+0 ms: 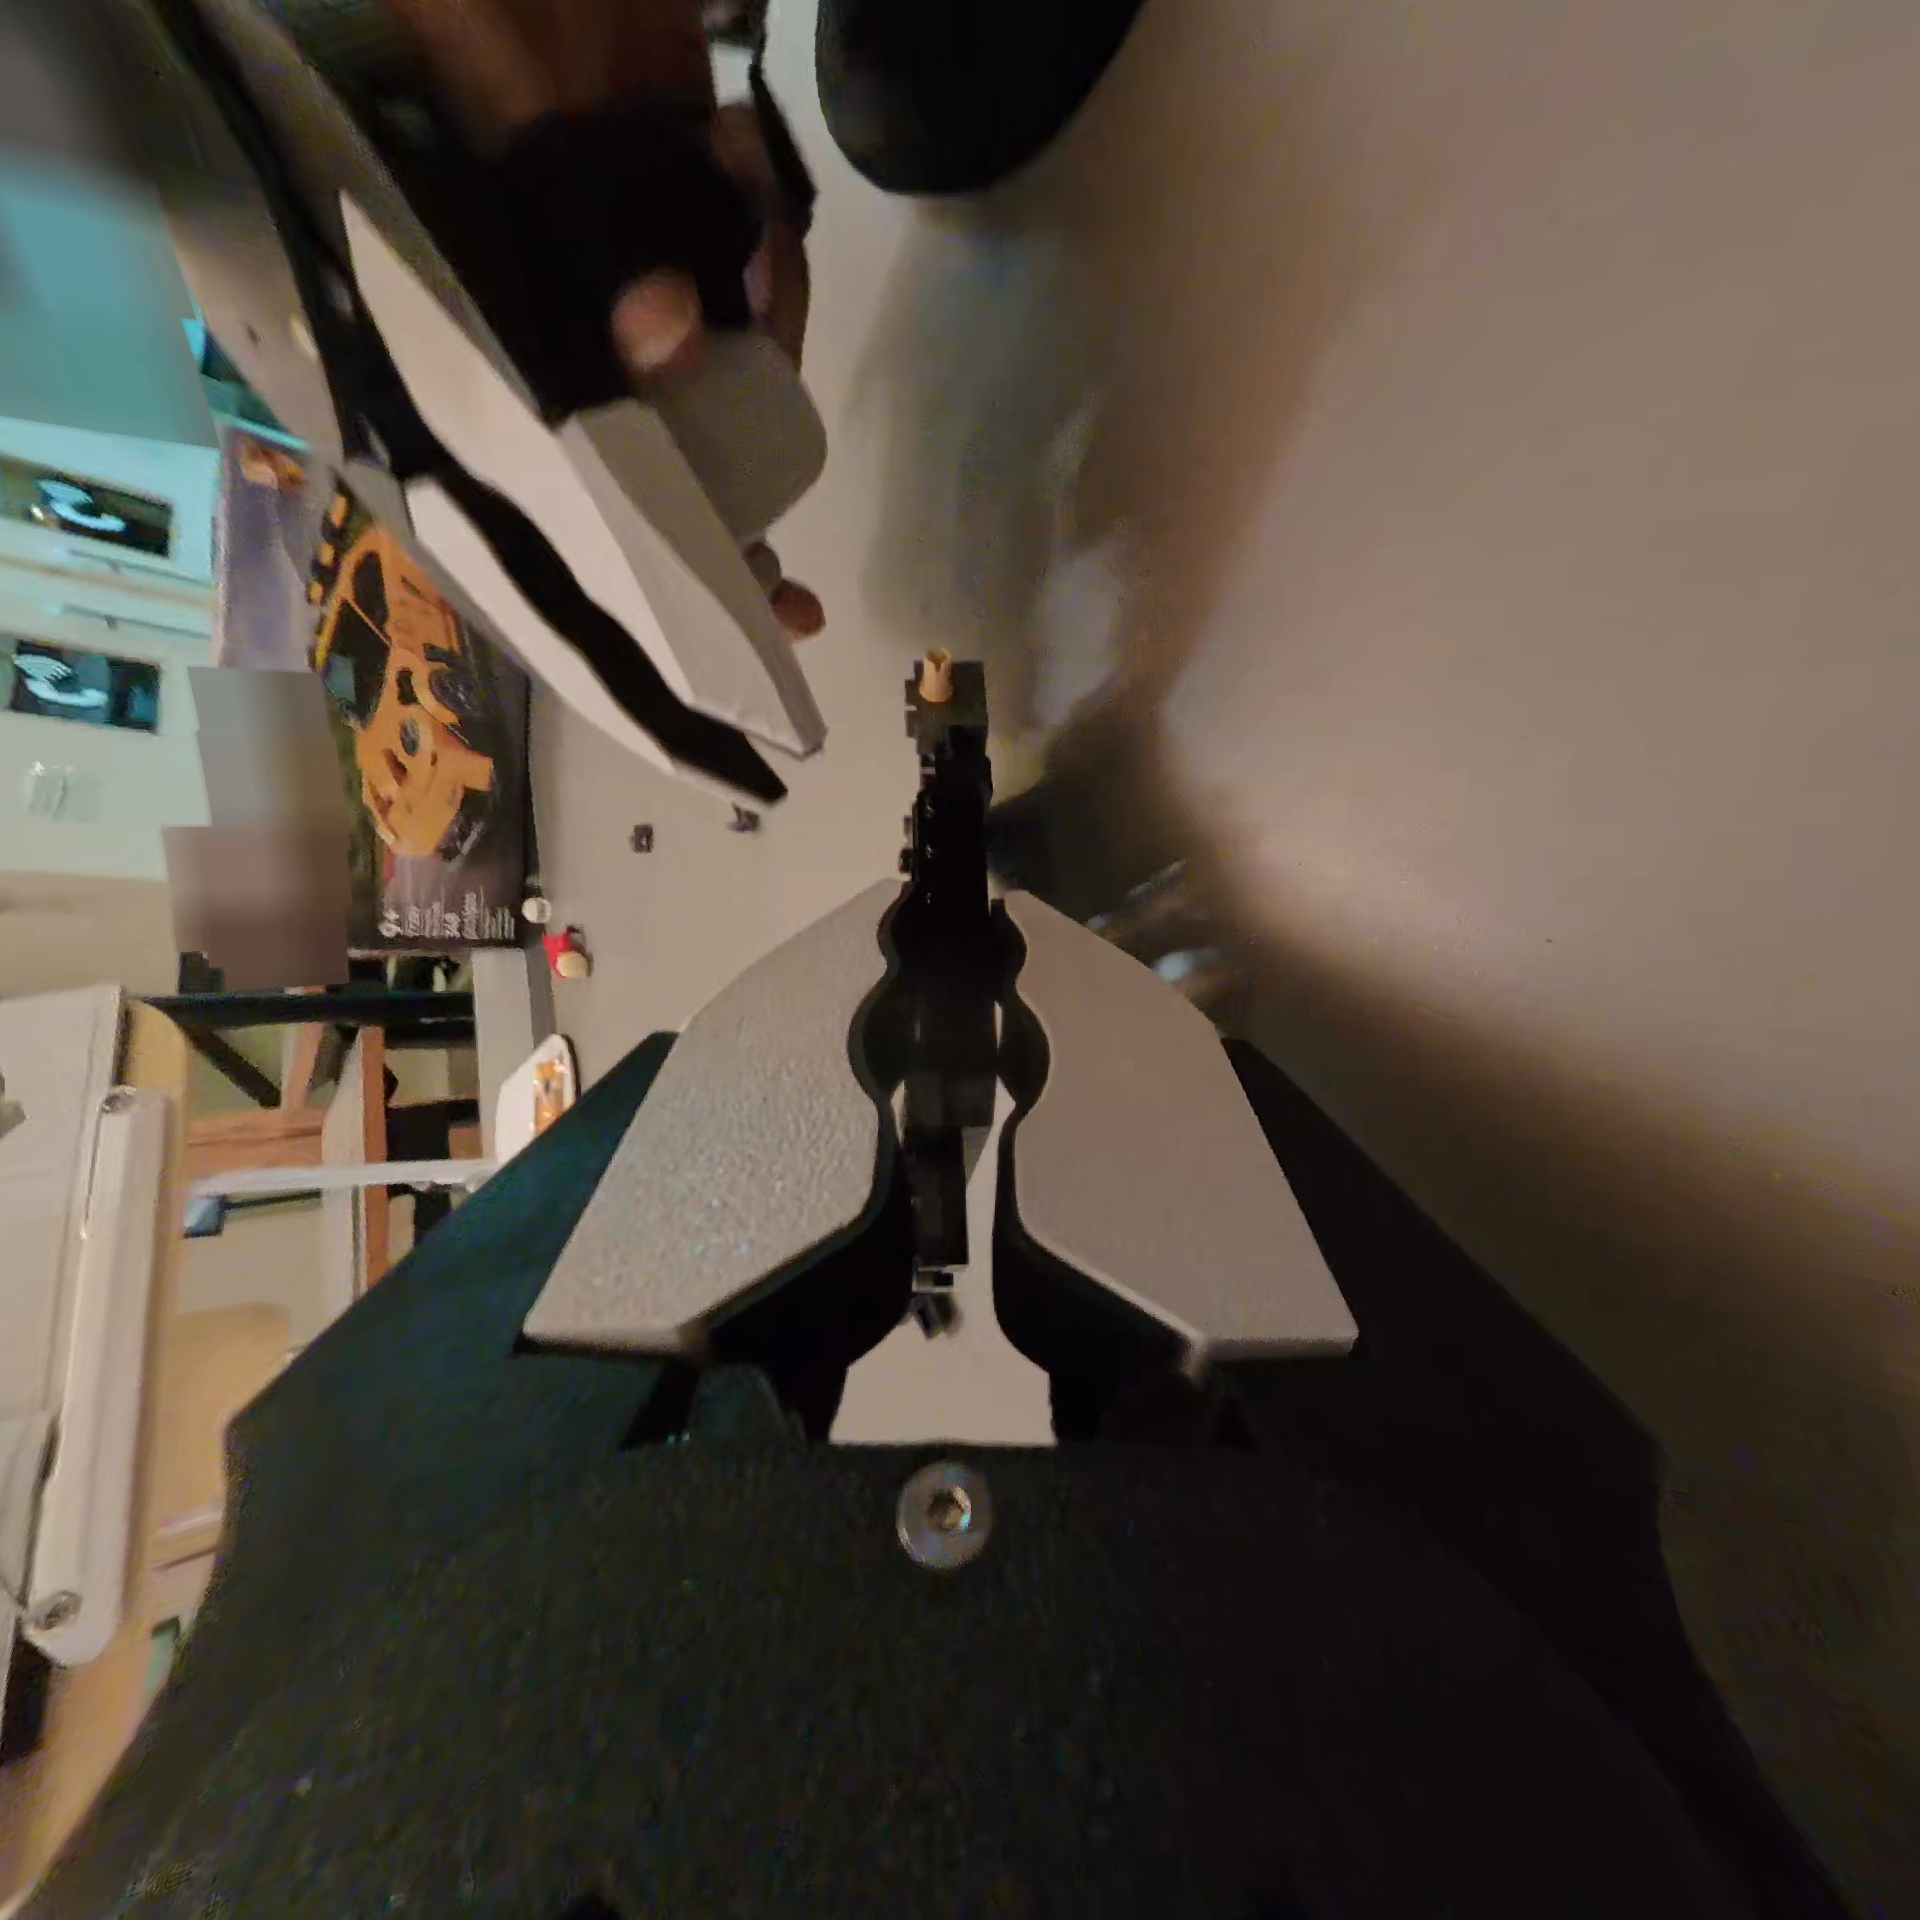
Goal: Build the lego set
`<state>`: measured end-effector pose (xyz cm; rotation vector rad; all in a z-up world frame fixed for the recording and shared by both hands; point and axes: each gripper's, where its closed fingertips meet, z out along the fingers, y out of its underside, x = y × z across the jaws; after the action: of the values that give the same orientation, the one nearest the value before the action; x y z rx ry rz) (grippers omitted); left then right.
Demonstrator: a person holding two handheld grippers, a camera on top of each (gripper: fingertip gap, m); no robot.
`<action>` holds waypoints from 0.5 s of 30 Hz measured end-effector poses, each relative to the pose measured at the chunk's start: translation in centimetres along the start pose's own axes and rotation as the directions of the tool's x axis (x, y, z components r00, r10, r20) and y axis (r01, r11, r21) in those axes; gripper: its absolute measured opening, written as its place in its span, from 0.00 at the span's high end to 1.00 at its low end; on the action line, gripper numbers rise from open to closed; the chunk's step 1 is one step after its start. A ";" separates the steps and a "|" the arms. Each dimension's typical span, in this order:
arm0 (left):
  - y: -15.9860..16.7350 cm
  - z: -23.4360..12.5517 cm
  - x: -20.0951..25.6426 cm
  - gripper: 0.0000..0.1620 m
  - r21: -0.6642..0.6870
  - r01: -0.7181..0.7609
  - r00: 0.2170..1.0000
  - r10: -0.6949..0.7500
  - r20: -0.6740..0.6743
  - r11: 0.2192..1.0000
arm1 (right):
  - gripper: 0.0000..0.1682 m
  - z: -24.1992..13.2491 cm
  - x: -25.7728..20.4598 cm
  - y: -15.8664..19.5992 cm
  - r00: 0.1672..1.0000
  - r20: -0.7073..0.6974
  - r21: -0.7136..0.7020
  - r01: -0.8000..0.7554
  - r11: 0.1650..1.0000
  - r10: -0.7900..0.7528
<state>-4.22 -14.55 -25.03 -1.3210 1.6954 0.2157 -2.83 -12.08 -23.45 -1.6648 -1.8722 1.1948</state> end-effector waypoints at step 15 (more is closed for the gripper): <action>1.9 -0.6 0.4 0.45 -0.150 0.755 0.589 -0.760 -0.274 0.639 | 0.60 2.2 0.0 2.2 0.982 -0.076 -0.295 0.146 0.944 -0.176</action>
<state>-6.17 -14.42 -25.72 -2.0604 1.1988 -0.5224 -3.09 -12.91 -26.42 -1.6400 -2.1508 0.7864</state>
